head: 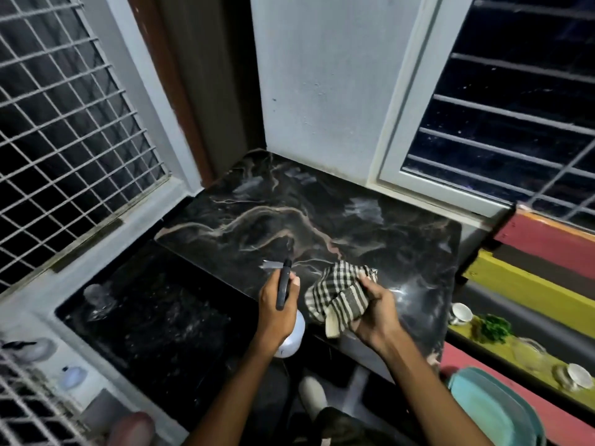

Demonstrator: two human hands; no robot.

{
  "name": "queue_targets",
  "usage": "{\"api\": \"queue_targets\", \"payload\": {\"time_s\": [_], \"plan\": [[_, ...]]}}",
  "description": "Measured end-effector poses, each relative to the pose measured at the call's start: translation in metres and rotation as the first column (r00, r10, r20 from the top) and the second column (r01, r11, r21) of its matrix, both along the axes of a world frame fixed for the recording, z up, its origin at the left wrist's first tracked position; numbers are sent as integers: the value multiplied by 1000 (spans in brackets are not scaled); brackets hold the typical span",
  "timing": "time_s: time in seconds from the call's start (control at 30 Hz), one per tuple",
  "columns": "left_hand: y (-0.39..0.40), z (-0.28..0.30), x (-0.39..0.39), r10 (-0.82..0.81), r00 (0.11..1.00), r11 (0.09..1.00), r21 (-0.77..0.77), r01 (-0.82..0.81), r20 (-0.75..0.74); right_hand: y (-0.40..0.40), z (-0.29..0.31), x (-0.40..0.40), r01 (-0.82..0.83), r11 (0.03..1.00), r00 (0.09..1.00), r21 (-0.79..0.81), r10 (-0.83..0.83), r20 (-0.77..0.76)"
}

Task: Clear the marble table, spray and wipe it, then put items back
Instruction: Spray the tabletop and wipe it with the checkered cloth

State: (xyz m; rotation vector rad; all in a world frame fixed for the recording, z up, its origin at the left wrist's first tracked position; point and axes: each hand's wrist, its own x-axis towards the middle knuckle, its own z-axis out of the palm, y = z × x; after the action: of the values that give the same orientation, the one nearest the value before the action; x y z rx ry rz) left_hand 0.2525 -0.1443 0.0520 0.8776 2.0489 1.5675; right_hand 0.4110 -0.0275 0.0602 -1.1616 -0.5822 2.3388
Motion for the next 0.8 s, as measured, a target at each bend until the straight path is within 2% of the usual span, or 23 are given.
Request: {"api": "queue_targets", "payload": {"time_s": [0.1, 0.23, 0.3, 0.43, 0.5, 0.53, 0.6, 0.7, 0.77, 0.8], "plan": [[-4, -6, -32, 24, 1000, 999, -22, -24, 3, 4, -1, -39, -152, 979, 943, 133, 103, 315], [1, -26, -87, 67, 998, 996, -55, -67, 9, 18, -14, -86, -260, 941, 795, 217, 81, 602], [6, -34, -111, 61, 997, 996, -74, -58, 46, 31, -23, -109, -273, 934, 769, 230, 69, 636], [11, -34, -143, 37, 989, 995, -94, -24, 140, 50, -26, -139, -169, 944, 779, 283, -47, 625], [31, -45, -238, 56, 979, 989, -148, -26, 198, 79, -49, -231, -267, 913, 732, 309, -17, 681], [31, -42, -241, 47, 981, 985, -173, -14, 188, 78, -46, -232, -318, 889, 711, 329, -5, 703], [34, -33, -251, 56, 980, 983, -182, -21, 192, 85, -44, -244, -440, 803, 673, 402, -1, 739], [29, -37, -282, 41, 982, 976, -217, -1, 183, 79, -48, -284, -669, 601, 515, 437, -49, 856], [23, -43, -316, 29, 987, 972, -234, 10, 161, 61, -48, -316, -822, 408, 408, 398, -66, 910], [22, -47, -329, 22, 987, 969, -246, 17, 158, 54, -55, -328, -893, 306, 331, 330, -49, 942]]}}
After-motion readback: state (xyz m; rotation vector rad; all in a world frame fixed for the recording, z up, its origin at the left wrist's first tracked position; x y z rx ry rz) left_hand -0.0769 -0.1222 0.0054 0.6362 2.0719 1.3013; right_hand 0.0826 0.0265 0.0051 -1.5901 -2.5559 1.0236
